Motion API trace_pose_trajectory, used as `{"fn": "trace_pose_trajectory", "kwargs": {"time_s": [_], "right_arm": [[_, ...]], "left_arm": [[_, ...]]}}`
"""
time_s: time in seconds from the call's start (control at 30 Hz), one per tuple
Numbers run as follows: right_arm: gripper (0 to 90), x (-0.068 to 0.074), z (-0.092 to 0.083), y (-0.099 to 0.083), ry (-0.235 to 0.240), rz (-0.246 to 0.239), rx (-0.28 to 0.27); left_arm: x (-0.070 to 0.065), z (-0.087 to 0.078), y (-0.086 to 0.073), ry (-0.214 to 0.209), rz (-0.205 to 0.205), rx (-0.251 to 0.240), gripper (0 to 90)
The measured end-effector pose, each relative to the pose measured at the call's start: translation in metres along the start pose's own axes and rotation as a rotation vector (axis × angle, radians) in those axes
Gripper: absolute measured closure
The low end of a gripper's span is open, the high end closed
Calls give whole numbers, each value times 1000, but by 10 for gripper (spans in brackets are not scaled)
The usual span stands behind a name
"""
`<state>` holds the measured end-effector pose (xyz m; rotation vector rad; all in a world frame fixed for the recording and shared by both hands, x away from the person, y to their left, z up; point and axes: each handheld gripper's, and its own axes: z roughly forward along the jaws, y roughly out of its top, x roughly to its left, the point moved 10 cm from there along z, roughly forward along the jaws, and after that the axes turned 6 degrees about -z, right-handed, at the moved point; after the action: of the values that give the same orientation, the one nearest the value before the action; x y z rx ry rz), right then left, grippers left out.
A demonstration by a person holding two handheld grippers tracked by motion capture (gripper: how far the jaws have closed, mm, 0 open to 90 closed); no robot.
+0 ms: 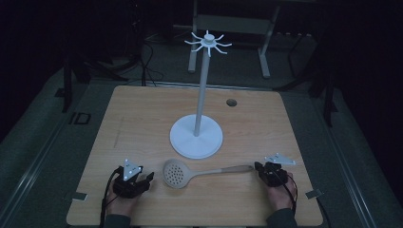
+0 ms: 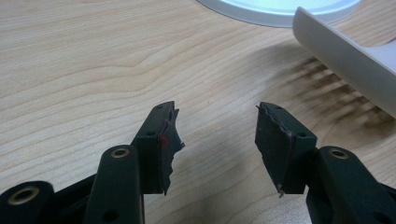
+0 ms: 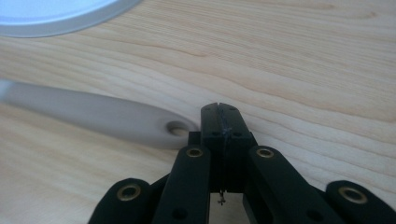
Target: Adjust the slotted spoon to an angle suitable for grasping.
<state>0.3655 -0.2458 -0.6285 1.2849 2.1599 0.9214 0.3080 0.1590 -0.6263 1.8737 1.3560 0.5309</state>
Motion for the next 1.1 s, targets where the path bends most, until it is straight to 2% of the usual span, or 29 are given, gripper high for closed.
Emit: {"fn": "trace_pose_trajectory", "kwargs": {"time_s": [0.2, 0.27, 0.4, 0.57, 0.63, 0.83, 0.93, 1.1], "right_arm": [[899, 1, 9, 0, 14, 13, 10], [900, 2, 11, 1, 4, 18, 10], [900, 8, 13, 3, 32, 31, -1], [900, 21, 16, 6, 63, 24, -4], [900, 34, 19, 9, 82, 1, -8], [900, 55, 24, 15, 117, -37, -13], [900, 62, 26, 17, 129, -53, -14], [899, 66, 26, 17, 146, -66, -20]], "left_arm": [[3, -2, 1, 6, -9, -5, 483], [8, -5, 3, 10, -33, -24, 483], [17, -11, 6, 17, -74, -54, 484], [24, -15, 8, 20, -100, -70, 484], [27, -17, 8, 22, -110, -73, 484], [31, -23, 11, 25, -119, -100, 483], [37, -26, 11, 42, -124, -104, 492], [40, -33, 17, 32, -133, -137, 485]]}}
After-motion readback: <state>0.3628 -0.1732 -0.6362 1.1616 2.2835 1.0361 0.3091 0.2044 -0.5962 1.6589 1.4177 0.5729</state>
